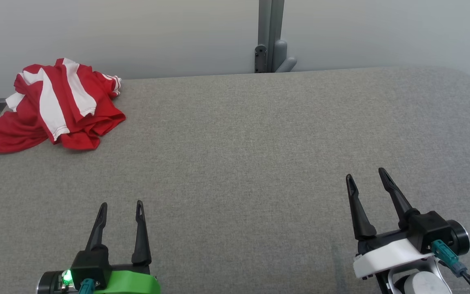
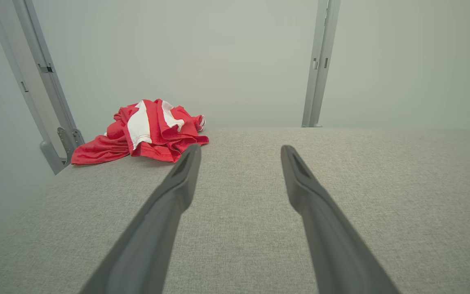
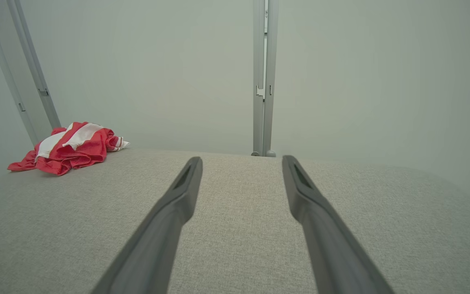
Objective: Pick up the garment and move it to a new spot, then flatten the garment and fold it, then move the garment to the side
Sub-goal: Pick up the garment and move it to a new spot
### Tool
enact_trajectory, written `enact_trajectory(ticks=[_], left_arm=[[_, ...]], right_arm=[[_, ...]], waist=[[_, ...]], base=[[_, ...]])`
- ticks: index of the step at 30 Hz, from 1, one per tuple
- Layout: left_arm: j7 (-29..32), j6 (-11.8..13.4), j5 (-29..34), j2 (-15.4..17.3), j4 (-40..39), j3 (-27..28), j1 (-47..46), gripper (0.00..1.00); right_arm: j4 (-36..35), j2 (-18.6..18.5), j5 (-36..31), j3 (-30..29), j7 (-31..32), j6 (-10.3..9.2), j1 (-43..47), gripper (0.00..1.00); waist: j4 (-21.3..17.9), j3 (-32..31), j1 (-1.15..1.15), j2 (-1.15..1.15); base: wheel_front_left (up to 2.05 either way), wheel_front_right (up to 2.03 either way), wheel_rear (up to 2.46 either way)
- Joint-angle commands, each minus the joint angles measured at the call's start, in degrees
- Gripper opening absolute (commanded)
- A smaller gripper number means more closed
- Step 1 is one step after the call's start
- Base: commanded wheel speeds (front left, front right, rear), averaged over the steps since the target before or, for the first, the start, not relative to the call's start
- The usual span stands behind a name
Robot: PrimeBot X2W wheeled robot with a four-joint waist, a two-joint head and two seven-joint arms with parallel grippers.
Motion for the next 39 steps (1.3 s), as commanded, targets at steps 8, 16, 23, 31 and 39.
enact_trajectory(ticks=[8,16,23,31,39], left_arm=[[0.0,0.2,-0.1,0.4,0.2,0.1,0.0,1.0],[0.0,0.0,0.0,0.4,0.5,0.0,-0.7,1.0],[0.0,0.2,0.5,0.4,0.5,0.8,-0.5,1.0],[0.0,-0.5,0.7,0.3,0.4,2.9,1.4,1.0],[0.0,-0.1,0.6,0.3,-1.1,4.9,3.2,1.0]], right_arm=[[0.4,-0.2,0.8,-0.2,-0.2,0.0,0.6,1.0],[0.5,-0.2,1.2,-0.2,-0.2,0.0,0.8,1.0],[0.1,-0.2,1.5,0.2,-0.2,0.0,1.4,1.0],[-0.2,-0.2,1.6,0.3,-0.2,0.0,1.9,1.0],[0.5,-0.2,1.7,2.1,-0.2,-0.01,1.1,1.0]], waist=[[0.3,-0.1,0.0,0.0],[4.4,-0.2,0.0,0.0],[13.8,-0.5,0.0,0.0],[25.3,-0.8,0.0,0.0],[28.9,-0.6,0.0,0.0]], base=[[0.0,0.0,0.0],[0.0,0.0,0.0],[0.0,0.0,0.0],[0.0,0.0,0.0],[0.0,0.0,0.0]])
